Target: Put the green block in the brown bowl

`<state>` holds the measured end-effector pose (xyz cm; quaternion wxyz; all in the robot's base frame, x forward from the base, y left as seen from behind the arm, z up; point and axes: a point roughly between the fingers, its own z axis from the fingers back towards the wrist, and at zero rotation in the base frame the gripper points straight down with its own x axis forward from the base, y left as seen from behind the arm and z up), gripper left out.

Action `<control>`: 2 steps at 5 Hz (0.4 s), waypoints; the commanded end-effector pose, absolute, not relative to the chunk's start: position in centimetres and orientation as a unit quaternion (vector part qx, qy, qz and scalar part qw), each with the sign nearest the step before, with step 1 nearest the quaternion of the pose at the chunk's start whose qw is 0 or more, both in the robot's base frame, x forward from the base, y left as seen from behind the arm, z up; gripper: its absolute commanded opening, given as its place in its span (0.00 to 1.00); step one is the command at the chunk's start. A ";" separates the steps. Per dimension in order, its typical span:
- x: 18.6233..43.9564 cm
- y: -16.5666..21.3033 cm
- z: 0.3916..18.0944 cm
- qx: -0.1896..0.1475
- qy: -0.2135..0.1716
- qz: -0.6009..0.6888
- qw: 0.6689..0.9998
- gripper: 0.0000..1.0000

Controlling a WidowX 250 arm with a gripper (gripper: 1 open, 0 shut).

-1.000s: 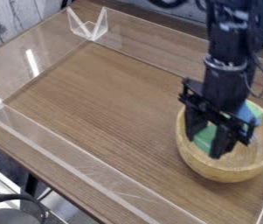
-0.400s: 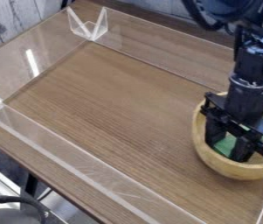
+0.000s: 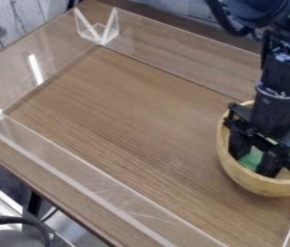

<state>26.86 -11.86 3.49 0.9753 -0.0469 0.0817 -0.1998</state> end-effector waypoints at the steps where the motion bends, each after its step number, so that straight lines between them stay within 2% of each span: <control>1: 28.2 -12.2 4.6 -0.050 0.055 -0.200 0.977 0.00; 2: 28.3 -12.1 4.4 -0.050 0.057 -0.197 0.977 0.00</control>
